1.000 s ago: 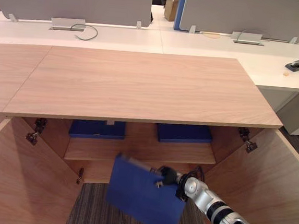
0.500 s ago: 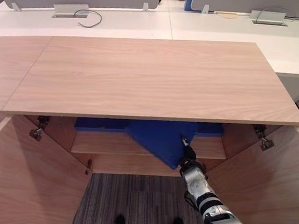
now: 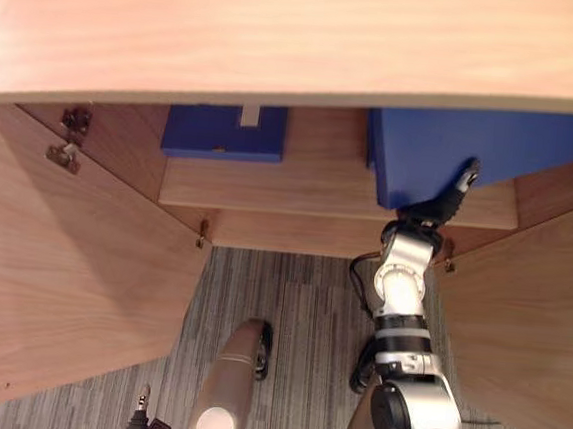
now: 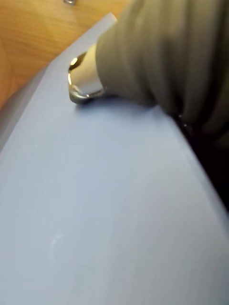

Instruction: Walk over to the cabinet, pick up the folder, carry it to the office cabinet, place the folder inside the office cabinet, then close the office cabinet door

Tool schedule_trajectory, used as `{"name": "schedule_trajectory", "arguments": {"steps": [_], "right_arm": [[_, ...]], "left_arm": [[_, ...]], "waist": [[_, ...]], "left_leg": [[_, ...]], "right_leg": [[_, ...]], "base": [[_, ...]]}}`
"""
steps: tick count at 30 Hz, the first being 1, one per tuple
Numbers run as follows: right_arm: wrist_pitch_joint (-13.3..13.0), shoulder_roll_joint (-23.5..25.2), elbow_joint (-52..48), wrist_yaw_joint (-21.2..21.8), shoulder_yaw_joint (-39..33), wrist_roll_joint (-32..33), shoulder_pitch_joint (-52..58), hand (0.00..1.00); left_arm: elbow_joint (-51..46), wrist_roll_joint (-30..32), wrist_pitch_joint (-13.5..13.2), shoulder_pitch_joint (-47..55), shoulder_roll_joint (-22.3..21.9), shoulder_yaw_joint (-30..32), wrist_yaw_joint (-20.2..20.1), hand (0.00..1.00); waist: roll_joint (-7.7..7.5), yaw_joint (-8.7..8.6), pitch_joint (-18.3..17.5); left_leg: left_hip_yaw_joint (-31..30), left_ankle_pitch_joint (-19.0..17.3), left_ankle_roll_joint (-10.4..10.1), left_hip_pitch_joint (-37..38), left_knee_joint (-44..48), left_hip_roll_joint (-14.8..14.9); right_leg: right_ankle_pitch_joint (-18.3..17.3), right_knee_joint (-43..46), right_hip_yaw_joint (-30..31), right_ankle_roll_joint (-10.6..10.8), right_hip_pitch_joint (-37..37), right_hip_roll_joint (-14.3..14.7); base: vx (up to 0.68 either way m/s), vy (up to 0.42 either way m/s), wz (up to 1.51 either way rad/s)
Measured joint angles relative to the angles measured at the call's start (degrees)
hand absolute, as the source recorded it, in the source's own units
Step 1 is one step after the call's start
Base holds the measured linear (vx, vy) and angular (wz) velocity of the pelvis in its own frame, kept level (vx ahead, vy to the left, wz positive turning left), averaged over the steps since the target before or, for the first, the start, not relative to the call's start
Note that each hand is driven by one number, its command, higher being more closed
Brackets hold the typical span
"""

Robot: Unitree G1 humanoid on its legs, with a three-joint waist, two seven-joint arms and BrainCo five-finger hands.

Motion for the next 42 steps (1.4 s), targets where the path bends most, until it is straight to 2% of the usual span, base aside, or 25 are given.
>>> {"name": "schedule_trajectory", "arguments": {"steps": [6, 12, 19, 31, 32, 38, 42], "right_arm": [[0.2, -2.2, -2.4, -4.6, -0.6, -2.8, -8.9, 1.0], [0.5, -6.1, -2.4, -8.4, -4.8, -4.2, -15.2, 1.0], [1.8, -9.5, 2.7, -10.6, -7.6, -1.2, -22.4, 1.0], [2.7, -15.4, 11.2, -13.4, -11.0, 5.0, -31.2, 1.0], [2.8, -15.6, 11.2, -13.7, -11.1, 5.0, -31.9, 0.0], [2.7, -18.9, 11.3, -15.2, -13.1, 5.3, -32.9, 0.0], [2.5, -19.9, 11.3, -15.7, -13.2, 5.2, -32.9, 0.0]], "left_arm": [[-5.1, -3.7, 0.0, -0.7, 0.1, 3.7, 1.3, 0.0], [-5.3, -5.1, 0.1, -1.1, -0.2, 3.5, 2.0, 0.0], [-7.7, -7.1, 0.3, -1.1, -1.4, -0.7, 2.6, 0.0], [-9.5, -9.7, 0.3, -1.1, -1.8, -5.8, 4.9, 0.0], [-9.7, -9.8, 0.3, -1.1, -1.8, -6.5, 5.2, 0.0], [-11.5, -9.9, 0.3, -1.1, -1.4, -10.9, 6.1, 0.0], [-12.1, -10.0, 0.3, -0.6, -1.3, -13.5, 6.3, 0.0]], "waist": [[0.36, 0.83, 1.0], [0.68, 1.69, 1.6], [0.7, 2.12, 1.6], [1.37, 2.87, 1.9], [1.75, 2.89, 2.1], [2.5, 2.73, 3.0], [2.5, 2.65, 3.0]], "left_leg": [[0.7, -0.9, 0.1, -9.2, 5.9, 0.0], [0.7, -1.0, -0.3, -12.5, 7.4, -0.3], [0.1, -0.9, -0.1, -14.2, 8.3, -0.3], [-1.8, -0.6, -0.3, -16.1, 8.5, -1.4], [-2.0, -0.6, -0.3, -16.2, 8.5, -1.5], [-2.9, 0.5, -0.6, -16.7, 7.4, -3.6], [-2.9, 1.1, -0.7, -16.5, 6.4, -4.0]], "right_leg": [[-0.9, 6.1, 3.1, 0.0, -10.6, -0.2], [-1.3, 8.6, 3.8, -0.5, -14.6, -0.7], [-2.1, 10.5, 3.9, -1.5, -16.6, -0.8], [-3.0, 11.2, 2.0, -1.4, -16.8, -2.1], [-3.1, 11.2, 1.8, -1.4, -16.8, -2.3], [-3.8, 11.8, 1.1, -1.3, -16.8, -4.5], [-3.9, 11.6, 1.0, -1.3, -16.8, -4.9]], "base": [[-0.07, 0.004, -0.03], [-0.04, 0.002, 0.03], [0.02, -0.009, 0.04], [0.02, -0.005, 0.09], [0.04, -0.002, 0.09], [0.04, -0.011, 0.2], [0.02, -0.02, 0.09]]}}
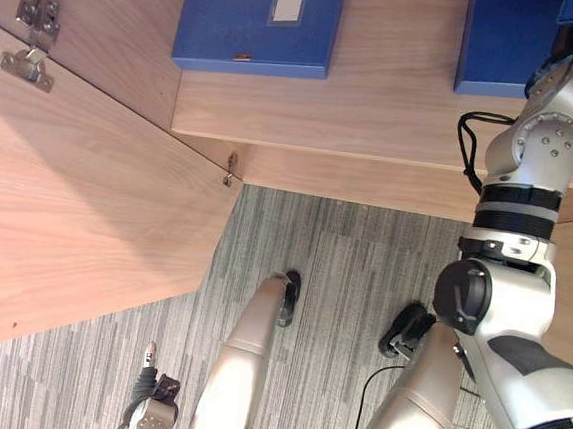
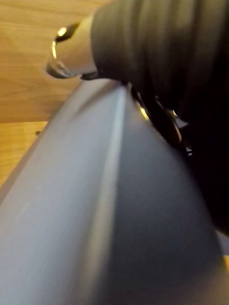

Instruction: Walk over to the cabinet, pick up the folder, carry it to the office cabinet, place the folder inside the office cabinet, then close the office cabinet door

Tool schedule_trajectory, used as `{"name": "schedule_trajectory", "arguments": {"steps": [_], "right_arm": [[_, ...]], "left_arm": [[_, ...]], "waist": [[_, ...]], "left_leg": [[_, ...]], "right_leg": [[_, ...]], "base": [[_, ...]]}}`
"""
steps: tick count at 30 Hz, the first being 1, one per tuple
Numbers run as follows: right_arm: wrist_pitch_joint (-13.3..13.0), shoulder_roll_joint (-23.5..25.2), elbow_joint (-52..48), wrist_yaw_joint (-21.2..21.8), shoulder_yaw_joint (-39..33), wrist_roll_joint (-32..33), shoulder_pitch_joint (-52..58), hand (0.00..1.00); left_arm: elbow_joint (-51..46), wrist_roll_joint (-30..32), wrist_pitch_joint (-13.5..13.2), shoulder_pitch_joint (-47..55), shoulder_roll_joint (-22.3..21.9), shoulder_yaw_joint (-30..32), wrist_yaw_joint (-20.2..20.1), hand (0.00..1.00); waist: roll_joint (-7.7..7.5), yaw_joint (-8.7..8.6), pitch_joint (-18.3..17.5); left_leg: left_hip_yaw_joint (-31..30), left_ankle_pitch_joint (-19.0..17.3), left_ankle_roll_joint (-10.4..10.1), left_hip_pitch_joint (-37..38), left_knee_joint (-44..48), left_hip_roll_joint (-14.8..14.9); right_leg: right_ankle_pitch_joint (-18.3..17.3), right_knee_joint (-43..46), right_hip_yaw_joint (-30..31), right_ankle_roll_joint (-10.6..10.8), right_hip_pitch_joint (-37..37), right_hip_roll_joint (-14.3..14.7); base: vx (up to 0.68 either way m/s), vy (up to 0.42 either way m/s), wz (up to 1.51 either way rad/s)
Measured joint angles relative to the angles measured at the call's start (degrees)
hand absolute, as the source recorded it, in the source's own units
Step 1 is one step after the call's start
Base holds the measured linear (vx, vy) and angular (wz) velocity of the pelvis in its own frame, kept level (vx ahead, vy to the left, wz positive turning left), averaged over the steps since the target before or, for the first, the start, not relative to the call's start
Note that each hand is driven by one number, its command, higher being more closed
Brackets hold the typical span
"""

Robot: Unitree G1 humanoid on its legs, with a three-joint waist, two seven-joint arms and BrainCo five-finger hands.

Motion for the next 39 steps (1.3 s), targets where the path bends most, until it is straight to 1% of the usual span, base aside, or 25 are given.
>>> {"name": "schedule_trajectory", "arguments": {"steps": [5, 8, 12, 16, 18, 20, 22, 24, 25, 27, 28, 30, 31, 32, 33, 35, 39], "right_arm": [[0.0, 0.1, 0.0, -0.4, 0.1, -0.5, 0.0, 0.0], [-0.1, 0.8, -0.5, -1.2, 0.8, -0.7, 0.5, 0.0], [-0.2, 1.8, -1.7, -2.7, 0.9, -0.8, 2.9, 0.0], [-0.1, 2.9, -1.7, -3.5, 0.8, -1.0, 5.4, 0.0], [-0.1, 2.9, -1.7, -3.5, 0.7, -1.8, 6.2, 0.0], [0.3, 2.9, -1.6, -3.6, 0.7, -2.9, 6.7, 0.0], [0.7, 3.0, -1.5, -3.6, 0.7, -3.0, 6.9, 0.0], [1.3, 3.3, -1.4, -3.6, 0.7, -5.2, 7.6, 0.0], [2.0, 3.7, -1.3, -3.5, 0.7, -5.7, 7.6, 0.0], [5.1, 3.9, 0.3, -3.5, 0.8, -9.9, 8.2, 0.0], [5.8, 4.0, 0.5, -3.4, 0.8, -10.4, 8.6, 0.0], [8.2, 4.3, 3.7, -2.9, 1.6, -12.3, 9.2, 0.0], [8.7, 4.3, 4.7, -2.9, 2.3, -12.9, 9.2, 0.0], [9.6, 4.7, 5.9, -1.9, 2.8, -14.0, 9.2, 0.0], [9.9, 4.8, 6.4, -1.4, 3.2, -14.0, 9.2, 0.0], [11.7, 4.6, 7.7, 0.4, 5.3, -14.3, 9.2, 0.0], [13.7, 4.2, 11.3, 1.6, 7.1, -16.6, 9.1, 0.0]], "left_arm": [[-2.3, -0.2, 0.1, 1.0, 0.2, -3.0, 0.4, 0.0], [-4.6, -1.4, 0.2, 1.3, 0.4, -5.2, 0.9, 0.0], [-7.0, -1.5, 0.6, 1.6, 0.6, -8.0, 1.4, 0.0], [-7.6, -1.4, 1.2, 1.7, 0.7, -8.1, 1.4, 0.0], [-7.5, -1.4, 1.3, 2.0, 0.7, -8.1, 1.4, 0.0], [-6.3, -1.5, 1.2, 2.0, 0.7, -7.7, 1.4, 0.0], [-5.6, -1.5, 1.2, 1.9, 0.6, -7.4, 1.4, 0.0], [-5.2, -1.5, 1.2, 2.0, 0.6, -6.8, 1.4, 0.0], [-5.2, -1.5, 1.2, 2.0, 0.6, -6.7, 1.4, 0.0], [-4.3, -1.5, 1.1, 1.7, 0.6, -6.7, 1.3, 0.0], [-4.0, -1.5, 1.1, 1.6, 0.6, -6.6, 1.3, 0.0], [-3.5, -1.7, 1.0, 1.3, 0.6, -6.6, 1.3, 0.0], [-3.5, -1.7, 1.0, 1.2, 0.6, -6.6, 1.3, 0.0], [-3.5, -1.7, 1.0, 1.1, 0.6, -6.6, 1.3, 0.0], [-3.5, -1.7, 0.9, 1.0, 0.6, -6.6, 1.3, 0.0], [-2.9, -2.1, 0.7, 0.5, 0.5, -6.6, 1.3, 0.0], [-1.5, -2.4, 0.4, -0.2, 0.5, -6.6, 1.2, 0.0]], "waist": [[-0.02, -0.29, 0.1], [0.01, -0.33, 0.6], [0.0, -0.23, 0.7], [-0.11, -0.34, 0.8], [-0.25, -0.76, 0.9], [-0.36, -1.39, 1.0], [-0.42, -1.54, 1.0], [-0.43, -1.61, 1.1], [-0.44, -1.59, 1.1], [-0.45, -2.0, 1.1], [-0.45, -2.02, 1.1], [-0.46, -2.18, 1.1], [-0.46, -2.36, 1.1], [-0.46, -2.64, 1.1], [-0.47, -2.73, 1.1], [-0.51, -2.99, 1.1], [-0.69, -3.08, 1.2]], "left_leg": [[0.0, 0.2, -0.1, 0.3, -0.4, 0.3], [-0.2, 0.2, -0.1, 1.0, -1.0, 0.7], [-0.3, 0.2, -0.1, 1.6, -1.7, 1.0], [0.0, 0.2, -0.1, 1.8, -2.2, 1.7], [0.1, 0.2, -0.1, 1.8, -2.1, 1.9], [0.2, 0.2, -0.1, 2.0, -2.1, 2.3], [0.3, 0.2, -0.2, 2.4, -2.1, 2.6], [0.3, 0.2, -0.2, 3.0, -2.4, 3.0], [0.4, 0.2, -0.2, 3.0, -2.5, 3.5], [0.6, 0.3, -0.5, 3.1, -2.9, 3.8], [0.6, 0.3, -0.5, 3.1, -3.0, 4.0], [0.6, 0.4, -0.5, 3.1, -3.1, 4.3], [0.6, 0.4, -0.5, 3.0, -3.1, 4.3], [0.6, 0.4, -0.5, 3.0, -3.1, 4.3], [0.6, 0.4, -0.5, 3.0, -3.1, 4.3], [0.6, 0.4, -0.5, 3.0, -3.1, 4.4], [0.6, 0.4, -0.5, 3.0, -3.1, 4.6]], "right_leg": [[0.0, -0.3, -0.1, 0.0, 0.2, 0.3], [0.0, -1.0, -0.8, 0.0, 1.2, 0.7], [0.1, -1.8, -1.3, -0.1, 1.9, 1.0], [0.1, -2.3, -1.4, -0.1, 1.9, 1.6], [0.1, -2.4, -1.4, -0.1, 1.9, 1.8], [0.2, -2.5, -1.4, -0.2, 2.1, 2.2], [0.2, -2.5, -1.3, -0.3, 2.3, 2.4], [0.2, -2.7, -1.3, -0.3, 2.8, 2.9], [0.2, -3.1, -1.4, -0.2, 2.8, 3.4], [0.5, -3.8, -1.6, -0.1, 2.8, 3.7], [0.6, -3.9, -1.6, -0.2, 2.8, 3.9], [1.1, -4.3, -1.7, -0.5, 2.8, 4.3], [1.3, -4.3, -1.7, -0.8, 2.8, 4.3], [1.3, -4.3, -1.8, -0.8, 2.8, 4.3], [1.3, -4.3, -1.8, -0.8, 2.8, 4.3], [1.3, -4.4, -1.8, -0.8, 2.8, 4.4], [1.5, -4.6, -1.8, -0.7, 2.8, 4.6]], "base": [[0.04, -0.032, -0.02], [0.04, -0.023, -0.03], [0.07, -0.021, -0.02], [0.07, -0.017, -0.06], [0.07, -0.015, -0.06], [0.05, -0.013, -0.08], [0.02, -0.016, -0.09], [0.02, -0.028, -0.11], [0.01, -0.018, -0.16], [0.02, -0.011, -0.13], [0.03, -0.003, -0.08], [0.05, 0.003, -0.07], [0.05, 0.007, -0.01], [0.05, 0.006, 0.01], [0.06, 0.008, 0.0], [0.06, 0.011, 0.0], [0.03, 0.009, -0.02]]}}
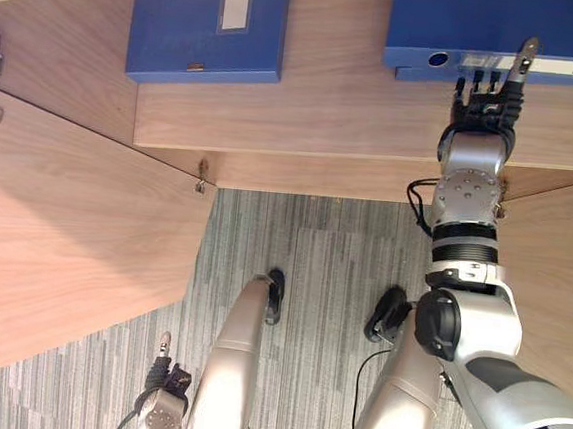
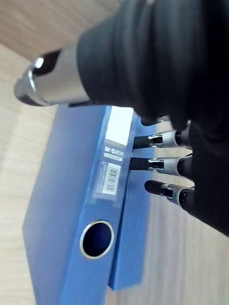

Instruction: Walk over to the cabinet, pick up the folder, carry it to the office cabinet, place the folder inside the office cabinet, then close the office cabinet door

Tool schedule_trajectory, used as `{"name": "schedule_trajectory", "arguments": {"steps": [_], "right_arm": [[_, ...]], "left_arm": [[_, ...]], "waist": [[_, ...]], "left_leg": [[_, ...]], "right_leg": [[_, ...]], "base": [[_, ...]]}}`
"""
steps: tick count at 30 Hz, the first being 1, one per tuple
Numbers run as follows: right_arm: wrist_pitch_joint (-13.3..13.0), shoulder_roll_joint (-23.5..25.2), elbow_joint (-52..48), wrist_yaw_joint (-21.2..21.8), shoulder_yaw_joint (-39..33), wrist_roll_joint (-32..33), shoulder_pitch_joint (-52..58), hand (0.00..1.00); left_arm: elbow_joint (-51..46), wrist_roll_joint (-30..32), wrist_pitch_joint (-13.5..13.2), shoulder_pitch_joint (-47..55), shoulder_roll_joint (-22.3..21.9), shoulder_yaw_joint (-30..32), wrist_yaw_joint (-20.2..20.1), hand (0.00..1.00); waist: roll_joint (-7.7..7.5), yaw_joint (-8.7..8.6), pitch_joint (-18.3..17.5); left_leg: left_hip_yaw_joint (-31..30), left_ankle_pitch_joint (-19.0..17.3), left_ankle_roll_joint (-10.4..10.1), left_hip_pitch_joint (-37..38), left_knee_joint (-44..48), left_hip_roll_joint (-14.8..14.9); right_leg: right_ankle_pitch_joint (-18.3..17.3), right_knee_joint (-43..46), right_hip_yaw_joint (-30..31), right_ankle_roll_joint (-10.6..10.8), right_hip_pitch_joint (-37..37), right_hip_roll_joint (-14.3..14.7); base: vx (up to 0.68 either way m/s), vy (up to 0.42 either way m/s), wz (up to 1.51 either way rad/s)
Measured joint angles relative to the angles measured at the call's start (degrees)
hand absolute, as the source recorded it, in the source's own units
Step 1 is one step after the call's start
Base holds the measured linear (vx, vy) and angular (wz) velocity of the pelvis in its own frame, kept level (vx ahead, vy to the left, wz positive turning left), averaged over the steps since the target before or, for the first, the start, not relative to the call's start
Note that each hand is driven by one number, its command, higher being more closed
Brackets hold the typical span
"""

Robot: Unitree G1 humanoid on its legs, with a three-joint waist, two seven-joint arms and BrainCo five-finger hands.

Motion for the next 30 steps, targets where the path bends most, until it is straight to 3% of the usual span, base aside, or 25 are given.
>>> {"name": "schedule_trajectory", "arguments": {"steps": [2, 8, 21, 27, 30], "right_arm": [[2.7, -0.6, 3.2, 1.0, 0.6, -3.1, 0.0, 0.0], [7.2, -3.0, 9.1, 4.2, 5.2, -9.6, -1.6, 0.0], [7.5, -5.5, 16.7, 5.2, 10.1, -8.5, -5.6, 0.0], [11.6, -9.9, 17.8, 6.5, 16.5, -11.9, -7.1, 0.0], [14.7, -11.4, 19.0, 8.1, 19.8, -16.1, -9.2, 0.0]], "left_arm": [[1.1, 0.0, -0.1, -0.2, 0.0, 0.0, -0.1, 0.0], [3.0, 0.0, -0.7, -1.4, -0.1, 3.1, -0.8, 0.0], [4.6, 0.5, -1.3, -3.7, 0.1, 5.2, -1.7, 0.0], [5.4, 0.5, -1.6, -3.6, 0.2, 6.9, -3.0, 0.0], [6.0, 0.5, -1.6, -3.3, 0.4, 7.3, -4.0, 0.0]], "waist": [[-0.08, -0.03, 0.1], [-0.47, -0.25, 0.3], [-0.88, -0.4, 0.5], [-1.23, -0.64, 0.8], [-1.9, -0.95, 1.2]], "left_leg": [[-0.1, 0.0, 0.0, 0.0, 0.0, 0.2], [-0.1, 0.1, 0.1, 0.0, 0.0, 0.5], [0.6, 2.0, 0.4, 1.3, -3.7, 0.9], [0.6, 2.2, 0.6, 1.7, -4.2, 1.1], [0.9, 2.6, 0.9, 1.8, -5.1, 2.0]], "right_leg": [[0.3, -0.5, -0.1, 0.0, 0.2, 0.4], [0.8, -1.3, -0.6, 0.1, 0.7, 0.6], [3.6, -5.9, -1.1, 0.0, 2.2, 1.4], [4.4, -7.2, -1.4, 0.1, 2.9, 1.8], [5.8, -9.1, -1.7, -1.0, 3.2, 2.9]], "base": [[0.03, 0.02, -0.06], [0.03, 0.031, -0.03], [0.03, 0.04, -0.03], [0.04, 0.055, -0.03], [0.02, 0.06, -0.13]]}}
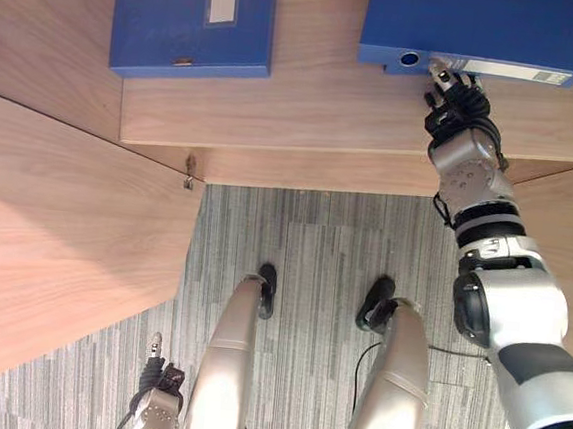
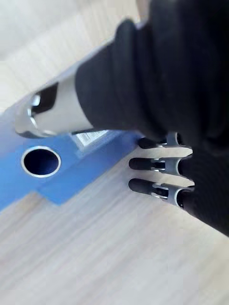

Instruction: Walk over to the cabinet, pick up the folder, carry it to the office cabinet, place the folder inside the office cabinet, then close the office cabinet door

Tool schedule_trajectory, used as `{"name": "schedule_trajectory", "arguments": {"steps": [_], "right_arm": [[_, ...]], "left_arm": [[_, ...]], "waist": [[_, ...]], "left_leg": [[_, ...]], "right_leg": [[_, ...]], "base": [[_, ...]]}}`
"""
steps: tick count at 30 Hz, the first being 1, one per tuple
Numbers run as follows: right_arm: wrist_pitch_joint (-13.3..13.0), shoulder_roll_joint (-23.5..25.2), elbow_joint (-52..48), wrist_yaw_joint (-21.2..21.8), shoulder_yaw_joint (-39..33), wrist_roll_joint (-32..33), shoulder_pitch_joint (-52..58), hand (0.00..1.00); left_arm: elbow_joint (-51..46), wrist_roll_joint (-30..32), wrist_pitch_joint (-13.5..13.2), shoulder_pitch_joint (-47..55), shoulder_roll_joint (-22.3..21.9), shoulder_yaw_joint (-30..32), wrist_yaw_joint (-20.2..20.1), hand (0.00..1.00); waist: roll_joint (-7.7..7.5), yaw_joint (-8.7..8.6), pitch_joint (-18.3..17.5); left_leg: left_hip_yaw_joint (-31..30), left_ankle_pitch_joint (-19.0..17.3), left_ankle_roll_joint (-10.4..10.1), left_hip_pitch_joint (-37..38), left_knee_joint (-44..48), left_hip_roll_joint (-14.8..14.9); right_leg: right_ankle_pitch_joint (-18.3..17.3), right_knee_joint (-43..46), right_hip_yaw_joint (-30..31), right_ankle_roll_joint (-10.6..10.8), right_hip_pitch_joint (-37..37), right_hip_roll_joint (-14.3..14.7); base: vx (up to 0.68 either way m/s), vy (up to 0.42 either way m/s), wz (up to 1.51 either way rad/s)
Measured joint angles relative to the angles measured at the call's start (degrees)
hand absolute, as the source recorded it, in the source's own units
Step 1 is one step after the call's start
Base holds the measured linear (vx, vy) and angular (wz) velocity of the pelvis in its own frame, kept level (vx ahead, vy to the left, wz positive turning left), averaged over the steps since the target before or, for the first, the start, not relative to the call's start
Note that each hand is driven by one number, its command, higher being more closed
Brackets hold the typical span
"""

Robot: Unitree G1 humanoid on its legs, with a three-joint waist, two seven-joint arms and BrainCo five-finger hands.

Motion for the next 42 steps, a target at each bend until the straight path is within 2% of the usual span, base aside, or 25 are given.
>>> {"name": "schedule_trajectory", "arguments": {"steps": [1, 3, 4, 8, 11, 14, 16, 18, 22, 26, 30, 35, 40, 42], "right_arm": [[1.7, -0.9, 1.2, 1.1, 1.2, -3.3, -1.4, 0.0], [3.5, -3.3, 2.0, 2.7, 3.4, -7.1, -2.1, 0.0], [3.7, -4.0, 2.0, 3.2, 4.0, -8.0, -2.1, 0.0], [3.8, -9.9, 2.1, 7.7, 7.9, -14.1, -7.5, 0.0], [3.7, -11.7, 2.2, 9.3, 9.8, -15.7, -10.8, 0.0], [3.5, -13.3, 3.7, 11.1, 12.2, -20.4, -12.5, 0.0], [3.6, -13.5, 4.5, 12.1, 12.7, -24.6, -12.5, 0.0], [3.7, -13.9, 4.8, 13.4, 13.9, -32.8, -12.5, 0.0], [3.6, -15.1, 4.7, 15.1, 13.8, -39.2, -12.4, 0.0], [3.5, -16.8, 1.6, 17.9, 13.8, -49.8, -9.9, 0.0], [2.7, -16.9, -3.2, 21.0, 14.0, -55.7, -4.7, 0.0], [1.1, -16.5, -6.0, 23.4, 14.5, -59.6, -0.3, 0.0], [0.5, -12.5, -9.6, 25.0, 18.3, -65.0, 5.8, 0.0], [0.3, -9.2, -11.7, 24.6, 22.9, -67.6, 8.8, 0.0]], "left_arm": [[0.2, 0.0, 0.0, 0.1, 0.2, 0.0, -0.1, 0.0], [0.3, 0.3, 0.0, 0.6, 0.5, 0.0, -0.6, 0.0], [0.3, 0.5, 0.0, 0.8, 0.6, 0.1, -0.7, 0.0], [0.4, 0.7, -0.3, 1.9, 1.4, 0.4, -2.0, 0.0], [0.8, 0.8, -0.3, 1.9, 1.4, 1.1, -2.5, 0.0], [1.3, 1.0, -0.3, 1.9, 1.6, 1.8, -3.0, 0.0], [1.3, 1.4, -0.5, 1.9, 1.7, 1.8, -3.4, 0.0], [1.4, 2.7, -0.6, 1.9, 1.9, 2.9, -4.2, 0.0], [2.4, 3.1, -0.8, 1.9, 2.7, 5.0, -5.0, 0.0], [3.8, 4.5, -0.7, 1.9, 3.6, 6.9, -6.2, 0.0], [6.0, 4.8, -0.6, 0.9, 5.1, 8.7, -7.3, 0.0], [7.7, 4.8, -0.3, -0.1, 6.1, 9.9, -8.1, 0.0], [9.5, 5.0, 0.1, -0.9, 7.0, 10.2, -8.7, 0.0], [10.2, 5.0, 0.2, -5.2, 6.9, 7.8, -8.3, 0.0]], "waist": [[-0.13, -0.55, 0.1], [-0.2, -0.51, 0.1], [-0.21, -0.47, 0.1], [-0.22, -0.59, 0.1], [-0.21, -0.55, 0.1], [-0.21, -0.44, 0.1], [-0.22, -0.43, 0.1], [-0.22, -0.41, 0.1], [-0.24, -0.43, 0.1], [-0.47, -0.65, 0.1], [-1.5, -0.76, 0.0], [-2.82, -0.82, -0.3], [-3.93, -0.88, -0.7], [-4.23, -1.15, -0.8]], "left_leg": [[0.0, 0.6, 0.0, 0.1, -0.7, 0.0], [0.1, 1.0, 0.1, 0.8, -1.6, 0.0], [0.2, 1.2, 0.1, 1.0, -1.9, 0.0], [0.3, 2.2, -0.3, 2.0, -3.8, 0.3], [0.1, 2.4, -0.4, 2.0, -4.0, 0.7], [0.1, 2.4, -0.4, 2.0, -4.1, 0.9], [0.1, 2.4, -0.4, 2.0, -4.1, 0.9], [0.1, 2.4, -0.4, 1.9, -4.1, 1.0], [0.1, 2.4, -0.5, 1.9, -4.4, 1.2], [0.1, 2.4, -0.5, 1.9, -4.7, 1.5], [0.3, 2.4, -0.5, 2.0, -4.7, 2.0], [0.5, 2.4, -0.6, 2.1, -4.7, 2.4], [0.9, 2.3, -0.8, 2.5, -4.9, 3.3], [1.0, 2.2, -1.0, 2.6, -4.9, 4.1]], "right_leg": [[0.5, -0.8, -0.3, -0.2, 0.3, 0.1], [0.9, -1.5, -0.4, -0.3, 1.0, 0.1], [1.0, -1.7, -0.5, -0.4, 1.2, 0.1], [1.5, -2.8, -0.8, -1.0, 1.7, 0.6], [1.5, -2.8, -1.1, -1.1, 1.6, 1.0], [1.5, -2.9, -1.1, -1.2, 1.7, 1.2], [1.6, -3.0, -1.1, -1.2, 1.7, 1.2], [1.6, -3.2, -1.2, -1.2, 1.7, 1.3], [1.6, -3.5, -1.3, -1.3, 1.7, 1.6], [1.7, -3.9, -1.4, -1.3, 1.7, 1.9], [1.7, -4.1, -1.4, -1.5, 1.7, 2.4], [1.9, -4.3, -1.4, -1.7, 1.7, 2.9], [2.1, -4.9, -1.4, -1.9, 1.9, 3.8], [2.4, -5.6, -1.4, -2.2, 2.1, 4.6]], "base": [[0.01, 0.069, -0.07], [0.0, 0.046, 0.01], [0.0, 0.038, -0.01], [0.0, 0.0, 0.0], [0.01, 0.005, -0.01], [0.02, 0.031, -0.01], [0.02, 0.053, -0.01], [0.02, 0.055, -0.02], [0.02, 0.044, -0.02], [0.03, 0.044, -0.03], [0.02, 0.037, -0.05], [0.0, 0.033, -0.05], [0.01, 0.028, -0.09], [0.0, 0.033, -0.14]]}}
